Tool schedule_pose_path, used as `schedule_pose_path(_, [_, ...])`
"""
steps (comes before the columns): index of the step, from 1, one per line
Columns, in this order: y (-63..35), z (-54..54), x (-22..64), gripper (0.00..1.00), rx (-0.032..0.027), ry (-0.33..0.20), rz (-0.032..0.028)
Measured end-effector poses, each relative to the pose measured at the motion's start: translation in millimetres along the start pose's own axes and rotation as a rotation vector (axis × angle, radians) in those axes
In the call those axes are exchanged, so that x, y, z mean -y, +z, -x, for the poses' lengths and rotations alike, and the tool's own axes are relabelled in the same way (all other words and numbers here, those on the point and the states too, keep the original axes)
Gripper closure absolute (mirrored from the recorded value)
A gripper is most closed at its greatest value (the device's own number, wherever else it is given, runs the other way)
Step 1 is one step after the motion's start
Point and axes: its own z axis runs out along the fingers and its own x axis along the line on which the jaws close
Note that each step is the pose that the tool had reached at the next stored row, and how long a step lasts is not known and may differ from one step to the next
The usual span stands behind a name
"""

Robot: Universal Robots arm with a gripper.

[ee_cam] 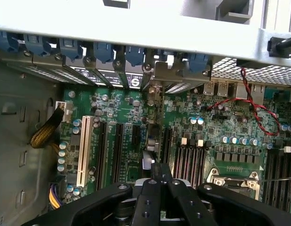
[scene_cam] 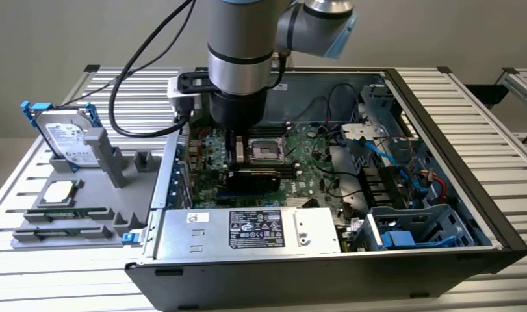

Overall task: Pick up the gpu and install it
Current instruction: 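Insert the gpu into the slot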

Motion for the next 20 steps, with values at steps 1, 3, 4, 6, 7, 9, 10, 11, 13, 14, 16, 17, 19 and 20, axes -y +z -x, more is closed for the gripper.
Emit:
schedule_pose_path(1, [0.3, 0.2, 0.0, 0.89, 0.0001, 0.0, -0.0001])
schedule_pose_path(3, [0.7, 0.5, 0.1, 0.89, -0.0001, 0.0, 0.0001])
schedule_pose_path(4, [1.0, 0.6, 0.1, 0.89, -0.0002, 0.0, 0.0001])
schedule_pose_path(6, [1.9, 0.9, 0.2, 0.89, -0.0001, 0.0, 0.0001])
schedule_pose_path(7, [2.5, 1.0, 0.2, 0.89, -0.0001, 0.0, 0.0])
schedule_pose_path(9, [3.6, 1.2, 0.3, 0.89, -0.0004, 0.0, 0.0002])
schedule_pose_path(10, [4.1, 1.2, 0.3, 0.89, -0.0008, 0.0, 0.0004])
schedule_pose_path(11, [4.6, 1.3, 0.4, 0.89, -0.001, 0.0, 0.0005])
schedule_pose_path(13, [5.9, 1.5, 0.5, 0.89, -0.0004, 0.0, 0.0001])
schedule_pose_path(14, [6.3, 1.5, 0.5, 0.89, -0.0006, 0.0, 0.0003])
schedule_pose_path(16, [6.7, 1.5, 0.5, 0.89, -0.0012, 0.0, 0.0006])
schedule_pose_path(17, [6.9, 1.5, 0.5, 0.89, -0.0013, 0.0, 0.0005])
schedule_pose_path(19, [7.5, 1.6, 0.6, 0.89, -0.0009, 0.0, 0.0004])
schedule_pose_path(20, [7.7, 1.6, 0.6, 0.89, -0.0008, 0.0, 0.0004])
